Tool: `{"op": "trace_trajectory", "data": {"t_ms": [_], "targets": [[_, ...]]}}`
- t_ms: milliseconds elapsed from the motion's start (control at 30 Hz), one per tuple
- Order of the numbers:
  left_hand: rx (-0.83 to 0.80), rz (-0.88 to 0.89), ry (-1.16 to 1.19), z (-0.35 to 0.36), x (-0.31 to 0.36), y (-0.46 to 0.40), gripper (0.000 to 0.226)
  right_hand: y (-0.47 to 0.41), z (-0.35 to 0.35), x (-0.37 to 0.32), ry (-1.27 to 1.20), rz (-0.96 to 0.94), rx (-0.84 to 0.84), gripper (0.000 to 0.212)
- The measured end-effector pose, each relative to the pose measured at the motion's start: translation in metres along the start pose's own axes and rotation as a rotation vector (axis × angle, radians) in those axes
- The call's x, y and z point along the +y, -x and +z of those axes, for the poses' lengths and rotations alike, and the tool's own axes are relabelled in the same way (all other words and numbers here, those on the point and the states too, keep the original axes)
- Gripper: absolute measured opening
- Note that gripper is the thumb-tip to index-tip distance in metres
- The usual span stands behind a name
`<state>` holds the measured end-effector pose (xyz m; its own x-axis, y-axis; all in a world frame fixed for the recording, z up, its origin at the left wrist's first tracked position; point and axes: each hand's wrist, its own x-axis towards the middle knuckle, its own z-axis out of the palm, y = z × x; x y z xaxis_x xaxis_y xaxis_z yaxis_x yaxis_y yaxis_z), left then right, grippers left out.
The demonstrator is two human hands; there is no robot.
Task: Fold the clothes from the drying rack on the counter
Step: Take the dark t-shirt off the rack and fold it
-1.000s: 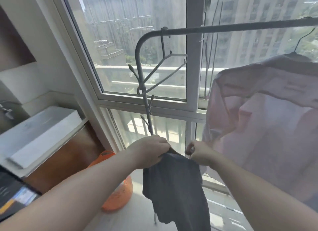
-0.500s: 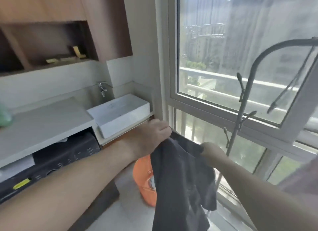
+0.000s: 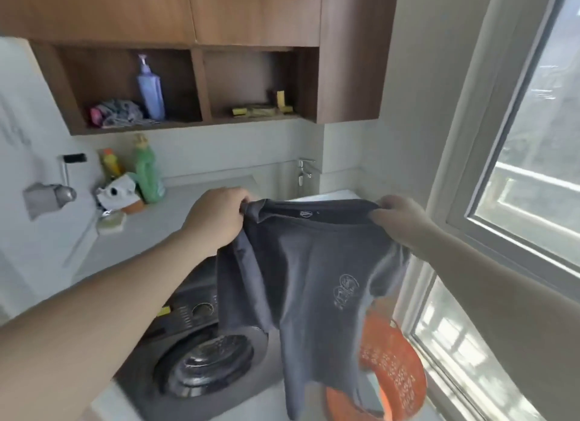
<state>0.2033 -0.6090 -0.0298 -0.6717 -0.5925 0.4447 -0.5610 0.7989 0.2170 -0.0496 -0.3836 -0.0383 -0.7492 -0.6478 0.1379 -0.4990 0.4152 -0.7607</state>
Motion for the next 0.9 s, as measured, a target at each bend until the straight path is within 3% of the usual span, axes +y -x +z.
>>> {"op": "trace_trajectory", "data": {"t_ms": [100,200,300,433,533,600,767,900], "targets": [[0.060,-0.163,-0.011,-0.010,-0.038,-0.017,0.026,-0.037,0.018,-0.027,-0.029,-0.075,-0.123,0.036],[0.135,-0.241,-0.033,-0.017,-0.069,-0.028,0.022,-0.070,0.028,-0.044,-0.062,-0.147,-0.371,0.057],[0.166,-0.288,-0.056,-0.018,-0.089,-0.034,0.021,-0.101,0.034,-0.059,0.040,-0.238,-0.566,0.043],[0.170,-0.278,-0.209,-0.024,-0.102,-0.048,0.020,-0.152,0.059,-0.077,0.557,-0.495,-0.283,0.017],[0.100,-0.187,-0.416,-0.034,-0.109,-0.060,0.015,-0.191,0.080,-0.084,0.490,-0.602,-0.050,0.014],[0.066,-0.236,-0.484,-0.041,-0.113,-0.076,0.019,-0.218,0.088,-0.090,0.396,-0.630,0.045,0.016],[0.120,-0.404,-0.536,-0.048,-0.120,-0.094,0.018,-0.261,0.111,-0.100,0.259,-0.630,0.046,0.019],[0.108,-0.604,-0.540,-0.041,-0.125,-0.095,0.015,-0.282,0.126,-0.105,0.124,-0.597,-0.168,0.019]]}}
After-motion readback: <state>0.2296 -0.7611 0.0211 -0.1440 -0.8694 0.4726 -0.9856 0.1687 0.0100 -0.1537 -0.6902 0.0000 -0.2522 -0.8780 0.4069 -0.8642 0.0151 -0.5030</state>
